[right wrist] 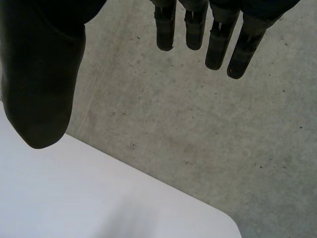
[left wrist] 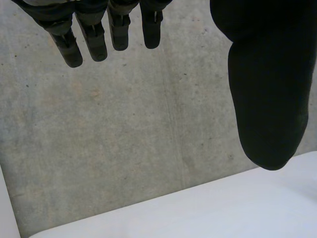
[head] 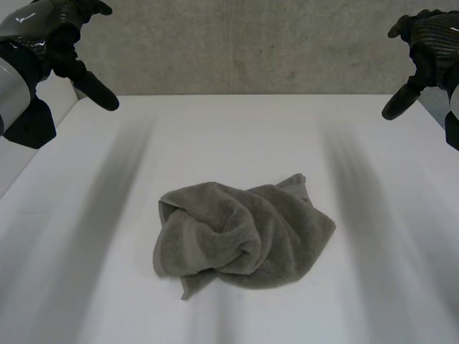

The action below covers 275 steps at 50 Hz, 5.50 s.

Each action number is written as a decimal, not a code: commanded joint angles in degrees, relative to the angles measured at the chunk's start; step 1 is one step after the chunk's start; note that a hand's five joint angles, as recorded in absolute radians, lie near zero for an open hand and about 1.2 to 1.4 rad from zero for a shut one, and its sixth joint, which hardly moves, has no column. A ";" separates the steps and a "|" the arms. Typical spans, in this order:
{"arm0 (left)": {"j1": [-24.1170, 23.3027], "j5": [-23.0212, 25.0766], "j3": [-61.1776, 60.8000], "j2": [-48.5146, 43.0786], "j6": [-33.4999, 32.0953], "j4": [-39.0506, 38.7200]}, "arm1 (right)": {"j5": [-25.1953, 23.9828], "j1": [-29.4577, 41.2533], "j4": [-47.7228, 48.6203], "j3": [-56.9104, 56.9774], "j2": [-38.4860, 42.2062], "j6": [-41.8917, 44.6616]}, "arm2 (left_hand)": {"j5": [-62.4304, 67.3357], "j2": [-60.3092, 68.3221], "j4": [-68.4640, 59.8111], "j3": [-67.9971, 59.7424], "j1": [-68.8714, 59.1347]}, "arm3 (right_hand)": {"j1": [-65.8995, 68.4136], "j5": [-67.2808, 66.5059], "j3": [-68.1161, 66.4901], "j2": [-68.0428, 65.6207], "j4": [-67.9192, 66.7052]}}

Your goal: Fold the towel.

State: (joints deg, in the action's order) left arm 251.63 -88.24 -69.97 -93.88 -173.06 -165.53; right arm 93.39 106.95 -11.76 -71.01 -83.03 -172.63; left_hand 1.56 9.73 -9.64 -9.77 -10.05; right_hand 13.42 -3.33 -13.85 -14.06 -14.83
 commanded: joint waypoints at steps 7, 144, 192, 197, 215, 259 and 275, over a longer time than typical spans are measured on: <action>-1.76 -0.36 -1.57 -0.69 -0.09 -0.23 | -0.14 -0.08 -0.10 0.26 -0.21 0.45 | -1.35 0.49 -0.58 -0.44 -0.16 | -3.42 3.33 3.85 4.06 4.83; -13.89 4.56 1.09 -32.27 -15.82 -22.73 | -21.16 -9.58 -2.50 11.63 21.00 14.63 | 0.34 2.17 -2.26 -2.12 -1.84 | -3.42 3.33 3.85 4.06 4.83; -4.40 4.74 -17.21 -29.70 -16.00 -28.88 | 2.67 10.82 -5.64 31.99 48.48 25.68 | 1.85 3.68 -3.77 -3.64 -3.36 | 66.58 -66.67 -66.15 -65.94 -65.17; -4.40 4.74 -17.13 -29.96 -16.00 -29.67 | 2.58 10.12 -7.14 30.93 43.74 24.27 | 1.85 3.68 -3.77 -3.64 -3.36 | 66.58 -66.67 -66.15 -65.94 -65.17; -4.31 4.56 -16.95 -30.05 -16.09 -34.33 | -27.63 -9.20 -13.89 8.71 9.47 10.39 | 1.85 3.68 -3.77 -3.64 -3.36 | 66.58 -66.67 -66.15 -65.94 -65.17; -4.31 4.65 -18.27 -30.66 -19.43 -35.12 | -48.04 -28.64 -14.17 -14.42 0.14 24.54 | 68.44 70.27 -70.36 -70.23 -69.95 | 6.59 -6.68 -6.16 -5.95 -5.18; -4.22 4.65 -20.38 -27.76 -19.51 -35.65 | -24.86 -2.56 9.18 -33.74 -1.87 24.01 | 68.44 70.27 -70.36 -70.23 -69.95 | 11.28 -11.37 -10.85 -10.64 -9.87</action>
State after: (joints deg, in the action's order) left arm 247.42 -83.50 -89.64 -122.03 -192.50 -200.73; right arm 57.86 92.69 -12.30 -97.42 -83.95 -148.60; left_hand 58.43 69.61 -69.66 -69.57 -67.56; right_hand 23.98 -11.44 -23.58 -24.14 -23.41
